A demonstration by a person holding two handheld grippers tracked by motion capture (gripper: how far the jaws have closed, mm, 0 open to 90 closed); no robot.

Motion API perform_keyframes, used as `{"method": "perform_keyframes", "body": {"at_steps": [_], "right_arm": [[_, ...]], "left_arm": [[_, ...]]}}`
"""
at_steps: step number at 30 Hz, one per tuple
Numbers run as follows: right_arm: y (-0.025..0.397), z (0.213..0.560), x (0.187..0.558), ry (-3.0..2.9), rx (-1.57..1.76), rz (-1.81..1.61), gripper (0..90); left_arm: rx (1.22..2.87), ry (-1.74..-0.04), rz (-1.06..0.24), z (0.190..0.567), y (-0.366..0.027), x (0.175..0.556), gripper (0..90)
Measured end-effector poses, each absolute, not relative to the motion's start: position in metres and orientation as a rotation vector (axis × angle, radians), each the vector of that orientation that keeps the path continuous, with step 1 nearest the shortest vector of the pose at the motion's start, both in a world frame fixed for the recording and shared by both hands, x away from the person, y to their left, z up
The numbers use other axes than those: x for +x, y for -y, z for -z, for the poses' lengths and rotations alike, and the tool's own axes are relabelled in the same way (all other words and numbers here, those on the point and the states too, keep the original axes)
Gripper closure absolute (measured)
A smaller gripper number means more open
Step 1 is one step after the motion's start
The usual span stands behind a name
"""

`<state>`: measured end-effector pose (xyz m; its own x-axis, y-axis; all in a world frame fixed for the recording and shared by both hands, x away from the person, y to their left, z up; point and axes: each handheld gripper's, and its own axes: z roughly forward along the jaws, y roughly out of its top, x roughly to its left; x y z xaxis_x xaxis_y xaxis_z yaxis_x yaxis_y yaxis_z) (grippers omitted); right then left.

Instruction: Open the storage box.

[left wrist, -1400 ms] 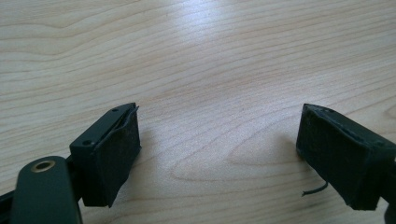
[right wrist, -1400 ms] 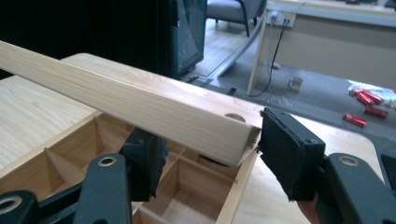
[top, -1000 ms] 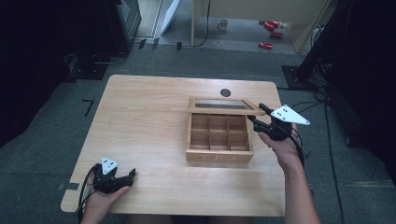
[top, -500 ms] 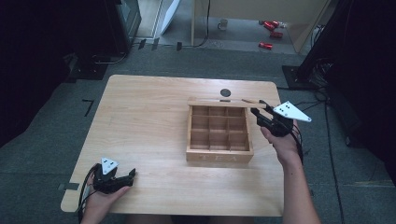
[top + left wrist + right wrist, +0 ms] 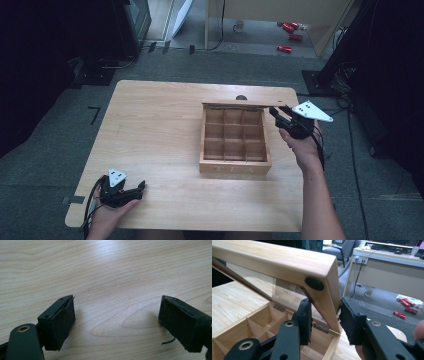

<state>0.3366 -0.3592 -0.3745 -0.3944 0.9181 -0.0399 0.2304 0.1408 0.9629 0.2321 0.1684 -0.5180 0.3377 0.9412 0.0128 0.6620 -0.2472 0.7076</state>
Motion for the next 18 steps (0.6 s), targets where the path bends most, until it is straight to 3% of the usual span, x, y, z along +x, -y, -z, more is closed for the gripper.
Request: {"method": "perform_keyframes", "body": {"at_steps": [18], "right_arm": [[0.36, 0.353, 0.377, -1.703, 1.186, -1.314, 65.0]], "left_arm": [[2.003, -1.392, -0.592, 0.518, -0.168, 0.232, 14.6]]}}
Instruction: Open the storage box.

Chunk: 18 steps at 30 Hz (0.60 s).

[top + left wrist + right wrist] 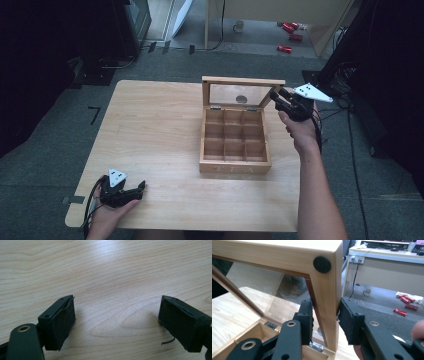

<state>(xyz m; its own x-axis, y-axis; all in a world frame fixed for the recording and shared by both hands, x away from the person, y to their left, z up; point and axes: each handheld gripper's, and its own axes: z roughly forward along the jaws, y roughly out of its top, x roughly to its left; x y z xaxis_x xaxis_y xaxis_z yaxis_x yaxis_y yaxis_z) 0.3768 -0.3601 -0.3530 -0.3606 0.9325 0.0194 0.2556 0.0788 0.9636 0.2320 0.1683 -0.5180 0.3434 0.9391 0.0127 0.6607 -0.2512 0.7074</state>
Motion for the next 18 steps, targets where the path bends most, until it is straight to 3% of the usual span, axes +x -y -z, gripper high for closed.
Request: {"method": "perform_keyframes", "body": {"at_steps": [18], "right_arm": [[0.359, 0.337, 0.423, -1.694, 1.287, -1.283, 66.3]], "left_arm": [[2.007, -1.381, -0.586, 0.518, -0.168, 0.231, 14.8]]}}
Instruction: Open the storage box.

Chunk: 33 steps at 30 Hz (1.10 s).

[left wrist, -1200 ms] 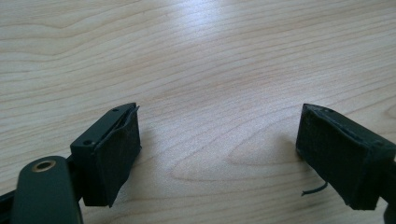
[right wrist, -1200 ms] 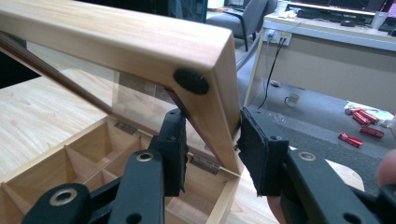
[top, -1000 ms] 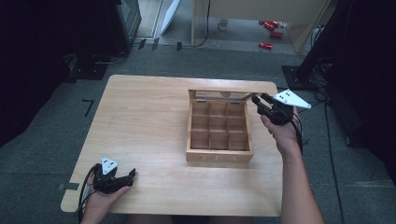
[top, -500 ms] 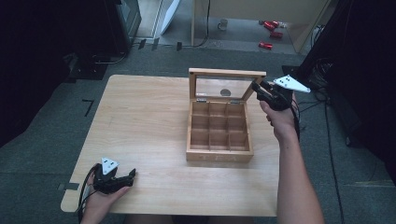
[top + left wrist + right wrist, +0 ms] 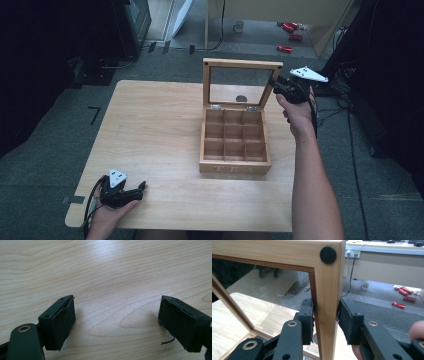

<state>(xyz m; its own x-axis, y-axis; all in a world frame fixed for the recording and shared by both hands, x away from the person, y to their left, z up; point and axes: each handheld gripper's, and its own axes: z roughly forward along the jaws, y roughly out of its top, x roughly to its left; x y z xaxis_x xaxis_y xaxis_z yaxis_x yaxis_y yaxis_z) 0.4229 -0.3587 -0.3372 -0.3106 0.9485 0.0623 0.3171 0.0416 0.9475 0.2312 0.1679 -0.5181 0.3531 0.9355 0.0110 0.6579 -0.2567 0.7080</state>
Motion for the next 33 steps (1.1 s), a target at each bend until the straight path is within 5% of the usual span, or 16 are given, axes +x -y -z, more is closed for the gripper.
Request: {"method": "perform_keyframes", "body": {"at_steps": [33], "right_arm": [[0.348, 0.341, 0.485, -1.582, 1.464, -1.226, 67.3]], "left_arm": [[2.012, -1.372, -0.586, 0.518, -0.168, 0.232, 15.1]]}}
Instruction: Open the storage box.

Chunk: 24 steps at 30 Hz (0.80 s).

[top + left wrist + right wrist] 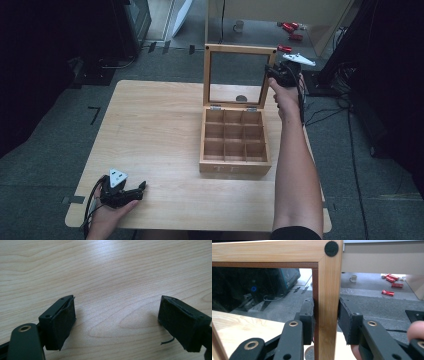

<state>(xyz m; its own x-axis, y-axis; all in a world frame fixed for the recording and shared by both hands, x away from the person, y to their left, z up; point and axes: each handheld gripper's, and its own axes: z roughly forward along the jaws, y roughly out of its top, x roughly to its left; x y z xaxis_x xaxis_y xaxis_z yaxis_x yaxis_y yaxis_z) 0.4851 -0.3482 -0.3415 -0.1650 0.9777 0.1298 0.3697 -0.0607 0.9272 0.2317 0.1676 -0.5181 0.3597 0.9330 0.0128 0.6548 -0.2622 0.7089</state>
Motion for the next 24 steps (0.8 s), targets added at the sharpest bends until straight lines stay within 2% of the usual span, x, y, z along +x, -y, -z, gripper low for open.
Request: {"method": "perform_keyframes", "body": {"at_steps": [24], "right_arm": [[0.344, 0.345, 0.495, -1.543, 1.497, -1.207, 66.8]], "left_arm": [[2.011, -1.372, -0.585, 0.518, -0.167, 0.232, 15.1]]}}
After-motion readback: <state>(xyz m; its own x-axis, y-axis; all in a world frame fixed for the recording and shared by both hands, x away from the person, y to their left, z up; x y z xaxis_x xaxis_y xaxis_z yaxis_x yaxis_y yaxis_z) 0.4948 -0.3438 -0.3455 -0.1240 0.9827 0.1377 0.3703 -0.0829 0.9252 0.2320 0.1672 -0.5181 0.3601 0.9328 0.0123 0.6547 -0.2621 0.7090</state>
